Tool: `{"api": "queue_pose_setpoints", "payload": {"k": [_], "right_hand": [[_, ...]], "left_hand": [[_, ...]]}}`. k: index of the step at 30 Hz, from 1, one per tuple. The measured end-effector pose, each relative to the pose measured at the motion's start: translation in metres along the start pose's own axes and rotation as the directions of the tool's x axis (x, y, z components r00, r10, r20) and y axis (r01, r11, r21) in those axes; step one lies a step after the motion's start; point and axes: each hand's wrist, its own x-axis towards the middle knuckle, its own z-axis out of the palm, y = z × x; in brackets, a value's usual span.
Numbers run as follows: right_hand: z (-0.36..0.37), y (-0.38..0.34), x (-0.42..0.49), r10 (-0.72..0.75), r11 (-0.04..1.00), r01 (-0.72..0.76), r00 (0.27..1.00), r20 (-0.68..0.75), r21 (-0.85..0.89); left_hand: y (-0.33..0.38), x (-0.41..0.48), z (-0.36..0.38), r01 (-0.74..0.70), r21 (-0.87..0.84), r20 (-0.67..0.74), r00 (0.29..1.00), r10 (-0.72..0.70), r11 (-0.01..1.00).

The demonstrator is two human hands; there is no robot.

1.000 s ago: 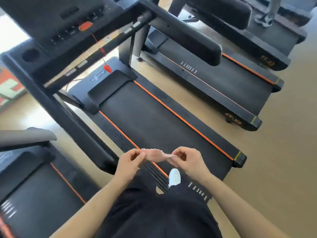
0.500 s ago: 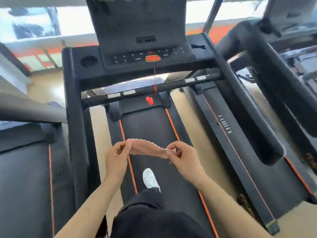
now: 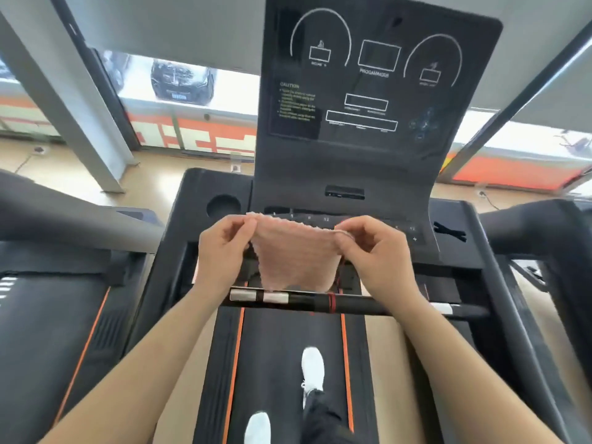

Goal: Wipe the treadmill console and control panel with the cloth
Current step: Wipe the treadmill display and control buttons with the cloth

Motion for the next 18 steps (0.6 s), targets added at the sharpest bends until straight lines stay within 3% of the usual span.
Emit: {"api": "queue_pose_setpoints", "payload": {"k": [6,12,15,18], "right_hand": [[-0.007,0.006,0.133,-0.132,0.989,0.132,0.991,0.0,0.059],[-0.004,0.014,0.242,-0.257,0.965,0.256,0.966,0.02,0.058],[0.012,0.023,0.282,-0.426,0.903,0.428,0.902,0.064,-0.025],[0.035,0.04,0.306,-0.601,0.761,0.632,0.772,0.205,-0.148]], "left_hand": [[0.03,0.091,0.032,-0.061,0.055,-0.102,0.993,0.066,0.997],[0.041,0.169,0.062,0.022,0.003,-0.227,0.974,-0.021,1.0],[0.037,0.205,0.073,0.057,-0.01,-0.289,0.956,-0.058,0.998],[0.029,0.228,0.08,0.113,-0.026,-0.353,0.929,-0.115,0.993]]}}
